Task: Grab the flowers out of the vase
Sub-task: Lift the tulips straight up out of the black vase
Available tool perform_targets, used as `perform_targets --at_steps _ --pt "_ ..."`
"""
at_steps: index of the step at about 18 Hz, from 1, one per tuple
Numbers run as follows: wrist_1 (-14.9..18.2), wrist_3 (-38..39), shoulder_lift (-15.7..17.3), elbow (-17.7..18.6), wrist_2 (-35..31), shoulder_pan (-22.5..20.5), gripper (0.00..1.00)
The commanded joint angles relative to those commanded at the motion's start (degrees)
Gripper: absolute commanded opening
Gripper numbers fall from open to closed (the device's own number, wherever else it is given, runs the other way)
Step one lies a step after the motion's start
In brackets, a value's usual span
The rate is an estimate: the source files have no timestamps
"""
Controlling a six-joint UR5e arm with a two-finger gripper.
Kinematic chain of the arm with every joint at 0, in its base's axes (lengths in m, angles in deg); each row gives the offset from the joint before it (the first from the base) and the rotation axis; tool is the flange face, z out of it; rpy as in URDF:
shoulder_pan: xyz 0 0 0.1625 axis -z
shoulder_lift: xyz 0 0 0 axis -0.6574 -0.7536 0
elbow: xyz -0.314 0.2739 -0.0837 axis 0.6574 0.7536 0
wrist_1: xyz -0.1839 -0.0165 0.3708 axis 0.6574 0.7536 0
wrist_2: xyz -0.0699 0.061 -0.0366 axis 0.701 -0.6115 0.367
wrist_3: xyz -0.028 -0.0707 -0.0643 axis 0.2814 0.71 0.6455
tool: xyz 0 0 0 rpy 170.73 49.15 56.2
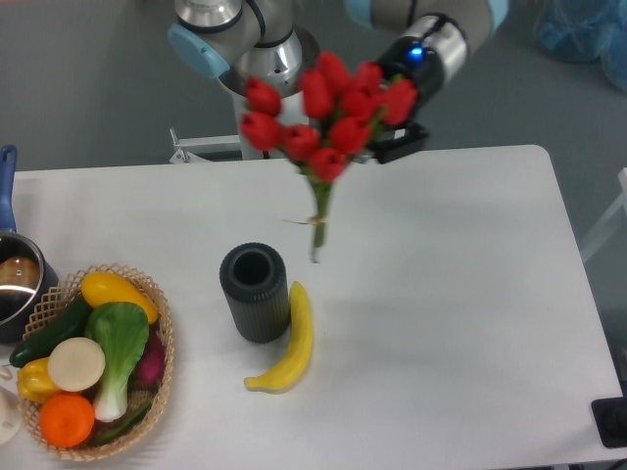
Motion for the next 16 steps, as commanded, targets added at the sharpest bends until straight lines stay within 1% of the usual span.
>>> perform_targets --at_steps 2,7,11,14,16 --pt "0.0 -0.2 -0.8 -0.3 0.0 -1.1 0.38" --pt "-0.4 -0.7 -5.4 -2.2 -0.4 -2.0 0.38" --pt "-0.4 -1.2 -5.5 -1.4 -2.8 -2.0 0.38" --pt "-0.4 -1.3 -5.5 -1.1 -2.9 -2.4 0.38" --pt "-0.4 -1.7 -5.4 -0.1 -2.9 -3.2 0.38"
